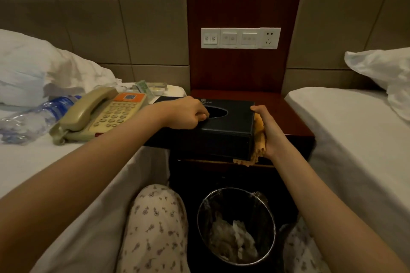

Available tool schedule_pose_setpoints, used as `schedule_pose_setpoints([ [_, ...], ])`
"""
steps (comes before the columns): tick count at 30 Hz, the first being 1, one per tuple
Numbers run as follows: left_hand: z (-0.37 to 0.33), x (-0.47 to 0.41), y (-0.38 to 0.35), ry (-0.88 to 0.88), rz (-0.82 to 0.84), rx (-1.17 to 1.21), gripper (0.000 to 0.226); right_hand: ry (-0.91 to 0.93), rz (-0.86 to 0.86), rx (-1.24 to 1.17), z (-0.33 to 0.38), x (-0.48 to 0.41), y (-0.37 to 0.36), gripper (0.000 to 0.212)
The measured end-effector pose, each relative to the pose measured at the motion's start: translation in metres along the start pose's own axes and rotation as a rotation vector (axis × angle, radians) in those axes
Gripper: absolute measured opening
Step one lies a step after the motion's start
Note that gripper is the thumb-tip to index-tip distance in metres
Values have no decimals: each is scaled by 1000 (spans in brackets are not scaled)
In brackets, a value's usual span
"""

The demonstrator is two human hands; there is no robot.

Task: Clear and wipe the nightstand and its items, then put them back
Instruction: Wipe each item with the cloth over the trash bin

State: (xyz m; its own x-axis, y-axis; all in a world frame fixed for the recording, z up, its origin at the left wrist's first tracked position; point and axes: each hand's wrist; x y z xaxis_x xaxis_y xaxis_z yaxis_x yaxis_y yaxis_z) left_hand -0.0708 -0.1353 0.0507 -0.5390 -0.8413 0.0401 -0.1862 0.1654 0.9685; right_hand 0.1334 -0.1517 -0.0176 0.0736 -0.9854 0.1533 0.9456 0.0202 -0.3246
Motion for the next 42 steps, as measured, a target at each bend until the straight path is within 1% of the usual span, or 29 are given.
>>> schedule_pose_setpoints([
  [2,3,9,2,18,-23,-4,28,-2,-6,28,2,-1,-12,48],
  [5,7,24,12,51,-80,-38,32,20,29,23,6,-1,-31,40],
  [8,9,40,25,85,-148,-79,37,30,70,28,10,-3,-47,43],
  [13,24,82,43,148,-253,-119,36,48,165,113,11,-5,-85,58],
  [14,29,92,45,165,-267,-102,34,44,177,121,10,-4,-95,66],
  [16,40,113,51,220,-280,-51,32,18,179,157,6,-3,-117,91],
  [17,45,123,55,253,-283,-35,32,2,186,186,4,-3,-127,97],
  [18,50,133,58,284,-285,-23,33,-9,201,217,2,-1,-138,92],
  [20,61,154,63,348,-291,-13,36,-16,239,230,-4,4,-160,60],
  [21,68,164,65,383,-296,-7,35,-27,248,231,-7,6,-171,47],
  [22,75,175,67,418,-300,0,33,-41,260,240,-11,10,-183,40],
  [25,94,204,66,516,-323,27,33,-69,350,242,-27,20,-214,31],
  [27,104,219,60,582,-335,47,35,-79,418,238,-41,23,-230,33],
  [29,111,229,53,627,-323,58,36,-91,450,228,-54,25,-240,30],
  [31,118,237,44,659,-313,61,30,-116,449,237,-66,26,-246,21],
  [32,122,241,40,674,-319,57,26,-122,452,236,-72,26,-249,24],
  [33,127,243,35,687,-331,55,25,-115,455,260,-77,27,-252,37],
  [35,137,248,27,698,-356,48,25,-102,444,327,-86,27,-256,68],
  [36,142,248,25,697,-364,40,26,-94,438,348,-89,26,-256,73],
  [38,149,249,23,685,-377,19,28,-71,418,390,-92,22,-256,69],
  [40,149,248,23,672,-373,-16,31,-80,374,429,-93,20,-256,73],
  [42,147,247,22,661,-352,-54,34,-30,310,516,-93,18,-254,78],
])
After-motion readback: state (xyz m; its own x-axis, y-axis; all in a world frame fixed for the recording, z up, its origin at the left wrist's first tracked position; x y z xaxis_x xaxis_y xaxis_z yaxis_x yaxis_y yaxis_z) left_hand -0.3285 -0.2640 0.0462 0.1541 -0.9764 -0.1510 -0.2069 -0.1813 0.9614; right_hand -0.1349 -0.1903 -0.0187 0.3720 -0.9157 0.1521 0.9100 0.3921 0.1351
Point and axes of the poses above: each hand's wrist, its own x-axis away from the middle knuckle, its own y-axis out of the back of the hand, z = x × y, and after that the axes turned 6 degrees about x, right-handed
